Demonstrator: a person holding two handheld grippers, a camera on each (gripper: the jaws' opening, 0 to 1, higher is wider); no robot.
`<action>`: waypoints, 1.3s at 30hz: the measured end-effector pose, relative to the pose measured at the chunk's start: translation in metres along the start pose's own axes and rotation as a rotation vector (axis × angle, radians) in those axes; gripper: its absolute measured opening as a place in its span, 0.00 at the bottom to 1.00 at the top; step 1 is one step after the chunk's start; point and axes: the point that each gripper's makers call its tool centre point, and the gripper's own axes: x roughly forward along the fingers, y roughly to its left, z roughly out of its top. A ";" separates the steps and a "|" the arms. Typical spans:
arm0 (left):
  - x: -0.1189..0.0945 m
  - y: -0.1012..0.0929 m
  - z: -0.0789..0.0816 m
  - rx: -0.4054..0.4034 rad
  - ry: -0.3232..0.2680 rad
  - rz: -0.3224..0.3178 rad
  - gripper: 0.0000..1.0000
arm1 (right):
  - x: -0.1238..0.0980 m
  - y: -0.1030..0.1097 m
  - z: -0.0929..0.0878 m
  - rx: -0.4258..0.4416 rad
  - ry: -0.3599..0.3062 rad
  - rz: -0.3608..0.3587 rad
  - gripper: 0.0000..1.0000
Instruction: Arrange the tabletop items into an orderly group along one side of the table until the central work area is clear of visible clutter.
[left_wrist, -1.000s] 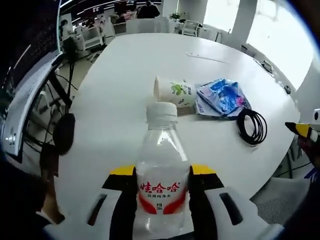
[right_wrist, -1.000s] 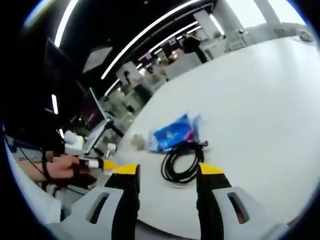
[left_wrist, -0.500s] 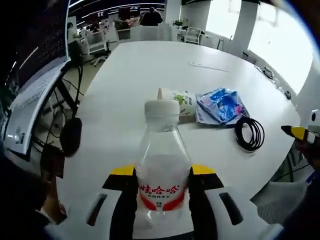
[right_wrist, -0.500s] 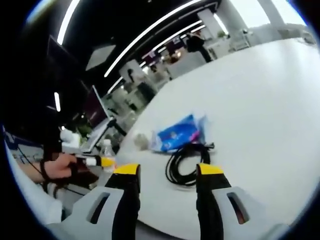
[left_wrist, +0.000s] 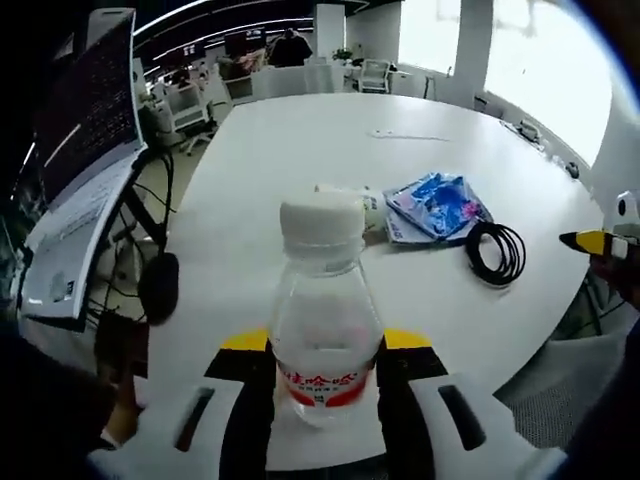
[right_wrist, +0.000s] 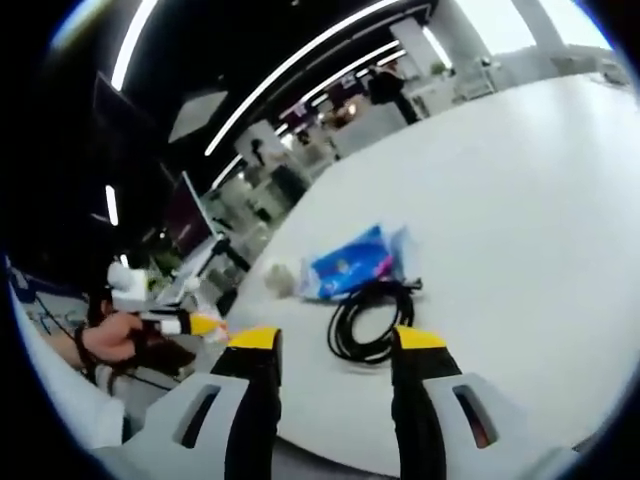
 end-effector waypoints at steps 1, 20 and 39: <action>0.000 0.000 0.000 0.003 -0.001 -0.002 0.38 | 0.000 0.000 -0.001 0.000 0.000 0.000 0.42; -0.020 -0.004 -0.025 0.048 0.000 0.014 0.38 | -0.011 -0.001 -0.012 0.012 -0.002 -0.013 0.42; -0.021 -0.005 -0.030 0.010 -0.027 0.039 0.38 | 0.021 0.014 0.017 -0.074 0.062 0.046 0.42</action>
